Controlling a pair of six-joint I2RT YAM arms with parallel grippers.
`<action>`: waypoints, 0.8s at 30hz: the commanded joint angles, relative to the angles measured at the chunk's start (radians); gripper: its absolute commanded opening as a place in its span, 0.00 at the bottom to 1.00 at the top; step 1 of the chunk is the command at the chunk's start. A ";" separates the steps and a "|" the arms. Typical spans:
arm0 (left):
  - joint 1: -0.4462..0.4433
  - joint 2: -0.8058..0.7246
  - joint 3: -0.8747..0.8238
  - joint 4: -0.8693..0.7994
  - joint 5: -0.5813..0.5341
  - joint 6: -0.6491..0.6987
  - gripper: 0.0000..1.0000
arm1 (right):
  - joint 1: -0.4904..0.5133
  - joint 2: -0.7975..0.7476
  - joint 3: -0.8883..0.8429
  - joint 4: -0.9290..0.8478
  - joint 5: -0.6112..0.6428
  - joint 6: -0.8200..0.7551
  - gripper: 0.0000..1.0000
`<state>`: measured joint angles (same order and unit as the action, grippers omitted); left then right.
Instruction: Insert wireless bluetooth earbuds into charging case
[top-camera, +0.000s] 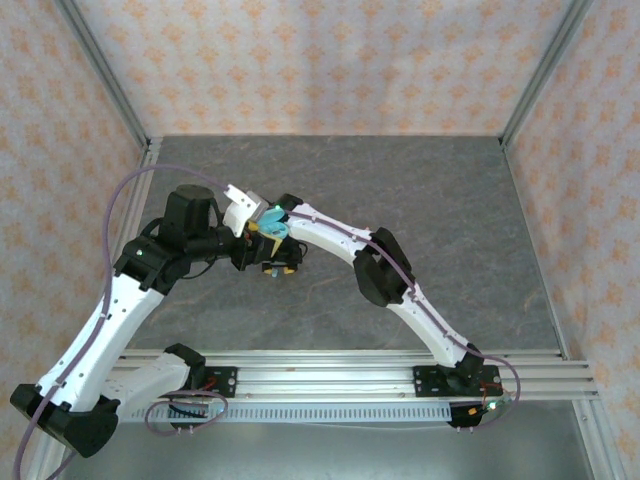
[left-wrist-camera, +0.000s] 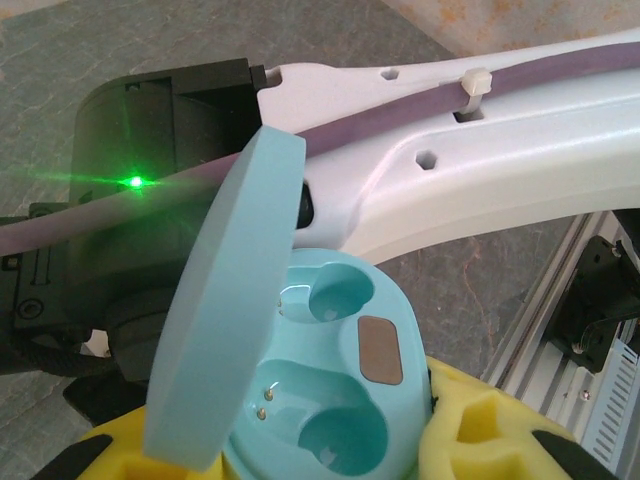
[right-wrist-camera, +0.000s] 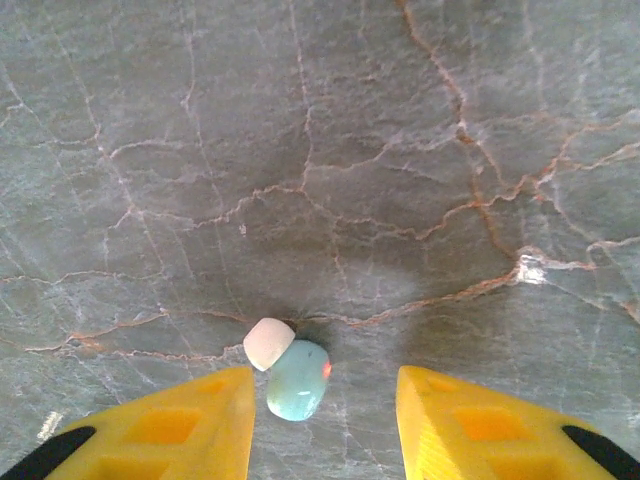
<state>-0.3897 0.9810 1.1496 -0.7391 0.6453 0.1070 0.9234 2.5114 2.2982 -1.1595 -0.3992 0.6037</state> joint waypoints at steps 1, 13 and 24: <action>0.008 0.018 0.037 -0.019 -0.009 0.028 0.15 | 0.017 0.023 0.048 -0.026 0.011 -0.012 0.41; 0.009 0.031 0.040 -0.025 -0.007 0.043 0.15 | 0.019 0.037 0.037 -0.100 0.036 -0.086 0.25; 0.009 0.042 0.056 -0.005 0.004 0.048 0.15 | -0.060 -0.183 -0.310 -0.151 0.070 -0.386 0.13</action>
<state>-0.3897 1.0130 1.1759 -0.7597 0.6640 0.1368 0.9054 2.4050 2.0888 -1.1992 -0.3691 0.3408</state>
